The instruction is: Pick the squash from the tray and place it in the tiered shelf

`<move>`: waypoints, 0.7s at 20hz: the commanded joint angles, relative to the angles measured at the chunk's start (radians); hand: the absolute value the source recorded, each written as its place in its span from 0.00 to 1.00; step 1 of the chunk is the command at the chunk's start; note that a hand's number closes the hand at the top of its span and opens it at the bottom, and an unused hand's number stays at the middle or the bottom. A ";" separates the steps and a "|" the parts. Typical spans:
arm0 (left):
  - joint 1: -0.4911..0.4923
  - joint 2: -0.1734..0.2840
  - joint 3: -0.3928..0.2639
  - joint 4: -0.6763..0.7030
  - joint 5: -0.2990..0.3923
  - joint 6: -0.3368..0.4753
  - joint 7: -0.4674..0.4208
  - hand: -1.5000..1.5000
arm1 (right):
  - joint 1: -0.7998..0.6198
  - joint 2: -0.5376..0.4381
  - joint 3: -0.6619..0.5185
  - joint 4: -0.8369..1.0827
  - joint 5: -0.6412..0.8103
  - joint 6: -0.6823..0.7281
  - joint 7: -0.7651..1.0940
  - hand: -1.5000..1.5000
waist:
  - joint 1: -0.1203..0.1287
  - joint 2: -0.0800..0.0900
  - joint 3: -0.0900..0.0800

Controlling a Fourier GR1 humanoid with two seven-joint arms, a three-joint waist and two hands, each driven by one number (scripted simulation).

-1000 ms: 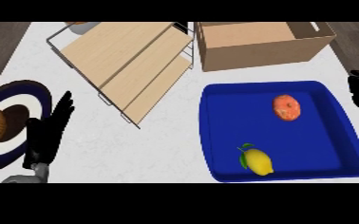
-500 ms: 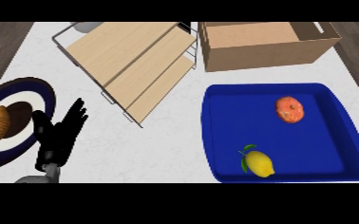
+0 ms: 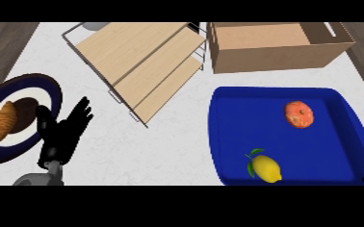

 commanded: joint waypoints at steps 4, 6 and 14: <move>-0.028 -0.013 -0.005 0.001 -0.024 0.012 0.024 0.50 | -0.077 -0.159 0.077 -0.189 0.121 -0.032 0.486 0.00 | 0.023 0.005 -0.001; -0.017 0.003 0.009 -0.035 0.003 -0.017 0.053 0.50 | -0.088 -0.162 0.104 -0.247 0.197 -0.090 0.623 0.00 | 0.023 0.003 -0.001; -0.084 -0.026 0.011 0.054 -0.018 -0.028 0.036 0.50 | -0.525 -0.228 0.258 0.051 0.386 -0.058 0.972 0.00 | 0.048 0.011 0.000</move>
